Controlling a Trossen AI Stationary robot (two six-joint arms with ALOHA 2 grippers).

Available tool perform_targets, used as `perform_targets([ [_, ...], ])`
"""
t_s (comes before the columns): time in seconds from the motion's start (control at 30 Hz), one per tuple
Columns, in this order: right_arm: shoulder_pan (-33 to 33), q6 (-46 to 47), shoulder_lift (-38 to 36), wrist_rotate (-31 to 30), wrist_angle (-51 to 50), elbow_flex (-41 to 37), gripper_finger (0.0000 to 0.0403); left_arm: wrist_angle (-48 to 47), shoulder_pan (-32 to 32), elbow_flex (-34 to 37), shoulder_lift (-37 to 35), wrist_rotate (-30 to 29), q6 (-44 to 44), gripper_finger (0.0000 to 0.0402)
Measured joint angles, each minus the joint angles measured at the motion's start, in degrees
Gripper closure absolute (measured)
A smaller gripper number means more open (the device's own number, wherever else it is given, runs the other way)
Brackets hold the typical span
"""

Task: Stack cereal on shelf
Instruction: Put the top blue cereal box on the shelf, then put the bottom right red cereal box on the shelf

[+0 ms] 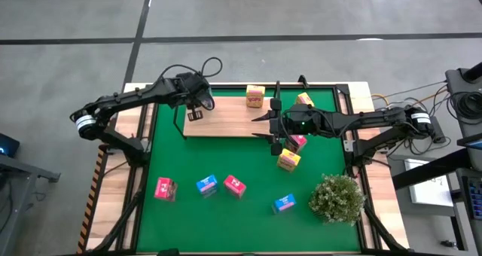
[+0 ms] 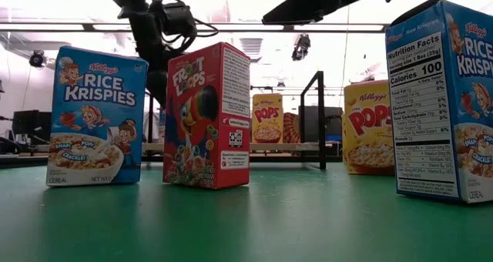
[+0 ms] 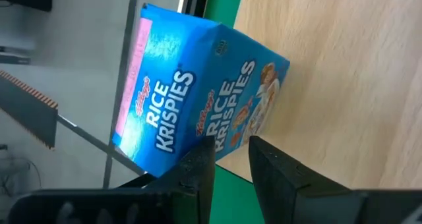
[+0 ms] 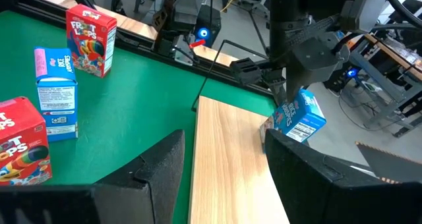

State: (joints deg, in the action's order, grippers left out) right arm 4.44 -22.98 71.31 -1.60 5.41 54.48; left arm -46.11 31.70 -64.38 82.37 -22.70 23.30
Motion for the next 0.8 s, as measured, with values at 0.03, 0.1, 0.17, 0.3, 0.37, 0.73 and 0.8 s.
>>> perform_targets([
  [0.03, 0.0, 0.0, 0.0, 0.0, 0.0, 0.0, 0.0202, -0.1, 0.0, 0.0, 0.0, 0.9, -0.2, 0.0325],
  [0.1, 0.0, 0.0, 0.0, 0.0, 0.0, 0.0, 0.0202, -0.5, -0.1, -0.1, 0.0, 2.2, -0.6, 0.0325],
  [0.17, 0.0, 0.0, 0.0, 0.0, 0.0, 0.0, 0.0202, -1.3, -0.7, -0.5, 0.0, 2.8, -1.7, 0.0325],
  [0.3, 0.0, 0.7, 0.0, 0.0, 0.0, 0.0, 0.0202, -4.6, -3.2, -1.4, -0.7, 3.6, -6.9, 0.0325],
  [0.37, 0.0, 1.8, 0.0, 0.0, 0.0, 0.0, 0.0202, -5.9, -5.4, -1.4, -1.6, 4.3, -10.1, 0.0325],
  [0.73, -0.3, 16.4, 1.6, 0.1, 0.0, 0.1, 0.0202, -4.8, -27.5, -1.1, -9.6, 7.8, -23.7, 0.0325],
  [0.8, -0.4, 19.3, 2.4, 0.1, 0.4, 1.0, 0.0202, -2.8, -32.5, -1.1, -10.6, 7.9, -25.0, 0.0325],
])
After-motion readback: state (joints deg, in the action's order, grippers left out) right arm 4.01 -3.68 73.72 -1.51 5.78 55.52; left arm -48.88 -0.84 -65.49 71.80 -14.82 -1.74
